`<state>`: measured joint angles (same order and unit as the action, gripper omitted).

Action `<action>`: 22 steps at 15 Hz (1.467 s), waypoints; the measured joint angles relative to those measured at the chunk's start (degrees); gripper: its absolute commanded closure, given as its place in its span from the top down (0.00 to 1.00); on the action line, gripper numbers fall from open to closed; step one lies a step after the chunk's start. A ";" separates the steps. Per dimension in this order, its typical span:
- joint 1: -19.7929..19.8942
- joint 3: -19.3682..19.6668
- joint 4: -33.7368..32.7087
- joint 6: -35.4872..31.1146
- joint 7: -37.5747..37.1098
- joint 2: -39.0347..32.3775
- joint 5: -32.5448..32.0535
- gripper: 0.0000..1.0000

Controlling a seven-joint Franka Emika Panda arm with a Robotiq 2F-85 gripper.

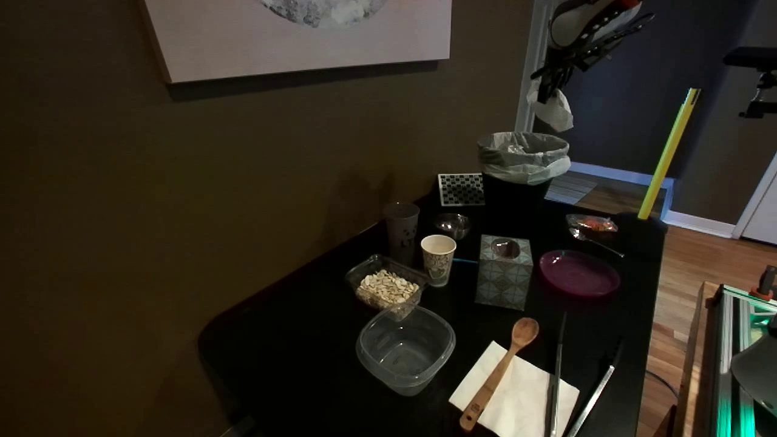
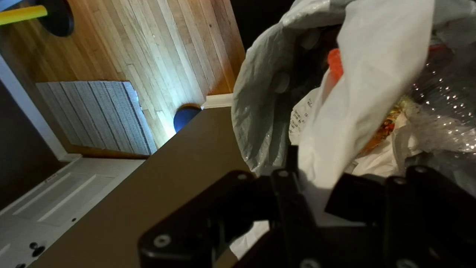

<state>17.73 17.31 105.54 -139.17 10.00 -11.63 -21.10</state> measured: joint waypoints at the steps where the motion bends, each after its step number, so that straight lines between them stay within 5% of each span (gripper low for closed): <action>1: -0.01 -0.13 -0.53 -0.56 0.26 -1.03 0.15 0.00; 2: -0.01 -0.26 -1.00 -1.03 0.49 -1.95 0.28 0.01; 3: -0.01 -0.39 -1.51 -1.18 0.70 -2.76 0.41 0.26; 6: -0.01 -0.55 -2.77 -1.19 1.28 -4.81 0.91 0.36; 14: -0.03 -1.07 -5.23 -1.19 2.70 -7.35 1.82 0.95; 22: -3.98 -1.92 -0.30 0.27 -3.15 0.22 0.72 1.00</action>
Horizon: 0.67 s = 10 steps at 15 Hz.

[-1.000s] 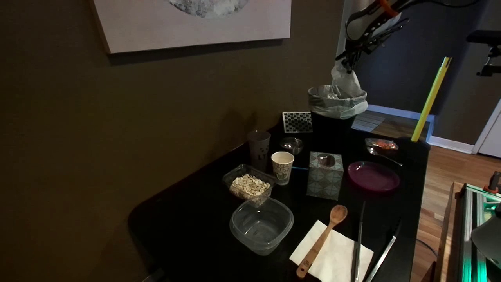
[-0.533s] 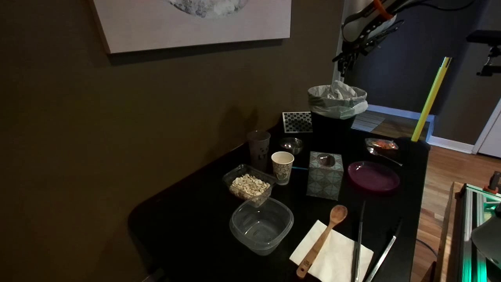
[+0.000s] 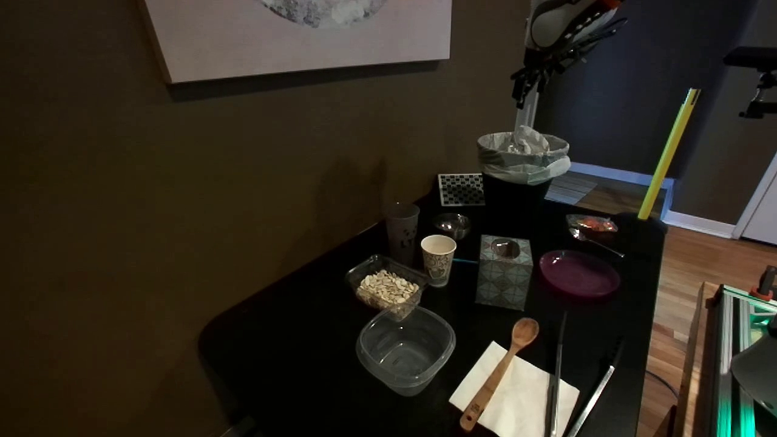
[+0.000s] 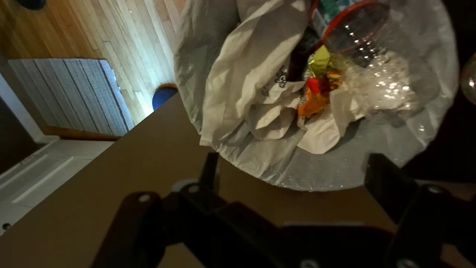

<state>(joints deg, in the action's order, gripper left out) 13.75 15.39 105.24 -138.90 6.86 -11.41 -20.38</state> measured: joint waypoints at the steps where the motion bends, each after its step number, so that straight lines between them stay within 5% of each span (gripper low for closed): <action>1: -0.85 -0.09 1.73 0.98 -2.13 2.33 -0.03 1.00; 10: -2.03 -4.00 18.76 9.25 -28.21 22.81 -5.16 1.00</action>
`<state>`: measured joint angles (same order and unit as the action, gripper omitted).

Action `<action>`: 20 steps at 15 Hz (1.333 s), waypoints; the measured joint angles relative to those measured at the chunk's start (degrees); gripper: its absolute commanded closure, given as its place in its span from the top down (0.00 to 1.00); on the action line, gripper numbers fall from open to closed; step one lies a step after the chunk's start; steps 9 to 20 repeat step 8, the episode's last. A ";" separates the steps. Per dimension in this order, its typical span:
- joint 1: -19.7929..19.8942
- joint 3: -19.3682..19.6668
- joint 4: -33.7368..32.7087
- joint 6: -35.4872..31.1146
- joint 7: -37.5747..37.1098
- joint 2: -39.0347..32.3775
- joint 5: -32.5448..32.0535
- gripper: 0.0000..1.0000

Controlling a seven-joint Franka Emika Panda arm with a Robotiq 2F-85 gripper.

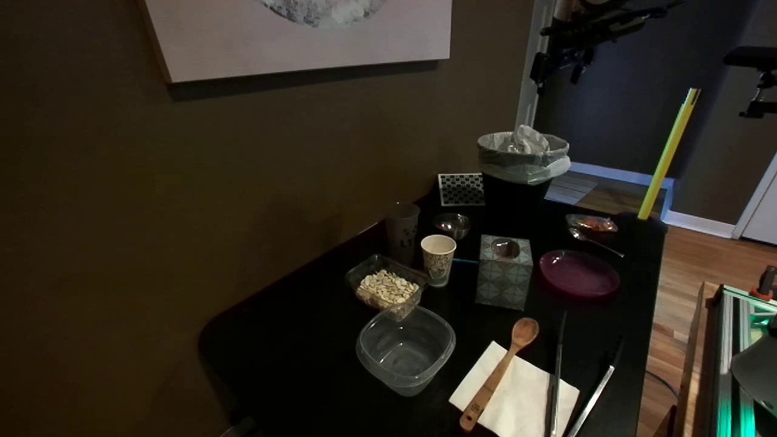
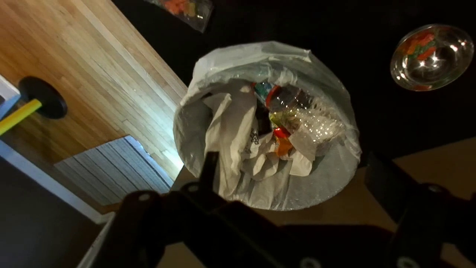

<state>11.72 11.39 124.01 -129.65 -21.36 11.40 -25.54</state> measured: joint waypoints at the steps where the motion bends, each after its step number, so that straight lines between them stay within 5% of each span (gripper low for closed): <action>1: 0.35 -0.75 2.07 0.10 -2.23 1.78 -0.54 1.00; 20: 1.38 -2.24 4.50 0.10 -4.05 3.87 -0.83 1.00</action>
